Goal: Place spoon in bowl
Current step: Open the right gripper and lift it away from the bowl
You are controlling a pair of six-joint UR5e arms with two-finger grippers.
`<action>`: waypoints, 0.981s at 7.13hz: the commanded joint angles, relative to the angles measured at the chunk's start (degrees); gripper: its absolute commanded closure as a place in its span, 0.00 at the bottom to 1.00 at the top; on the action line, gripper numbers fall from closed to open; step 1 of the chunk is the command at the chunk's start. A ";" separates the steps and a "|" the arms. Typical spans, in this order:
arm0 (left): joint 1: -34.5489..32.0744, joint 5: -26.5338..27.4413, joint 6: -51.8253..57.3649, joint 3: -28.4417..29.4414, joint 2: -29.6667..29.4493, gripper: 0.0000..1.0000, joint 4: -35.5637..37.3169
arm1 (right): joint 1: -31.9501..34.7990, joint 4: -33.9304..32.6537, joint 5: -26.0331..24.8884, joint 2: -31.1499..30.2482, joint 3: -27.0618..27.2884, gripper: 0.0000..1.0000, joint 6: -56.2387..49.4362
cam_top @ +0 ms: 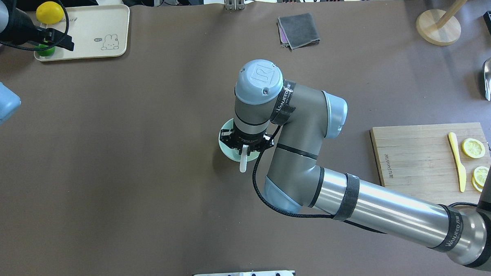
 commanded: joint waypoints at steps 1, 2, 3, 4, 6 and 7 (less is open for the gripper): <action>0.04 -0.02 0.00 0.04 -0.52 0.02 0.04 | 0.20 0.05 -0.12 0.17 -0.50 0.00 0.41; 0.04 0.07 0.00 0.04 -0.79 0.02 0.22 | 0.46 0.05 -0.03 0.35 0.02 0.00 0.24; -0.04 -0.02 -0.08 0.04 -1.92 0.02 0.83 | 3.08 -0.21 1.19 1.39 0.90 0.00 -0.20; -0.04 -0.02 0.00 -0.14 -2.02 0.02 0.22 | 8.06 -0.39 4.25 0.53 2.47 0.00 -2.90; -0.13 0.07 0.35 0.03 -1.32 0.02 0.04 | 21.13 -0.48 8.56 -11.62 9.57 0.00 -25.21; -0.22 0.07 0.36 -0.14 -0.71 0.02 0.04 | 31.04 -0.39 14.41 -17.87 9.17 0.00 -37.70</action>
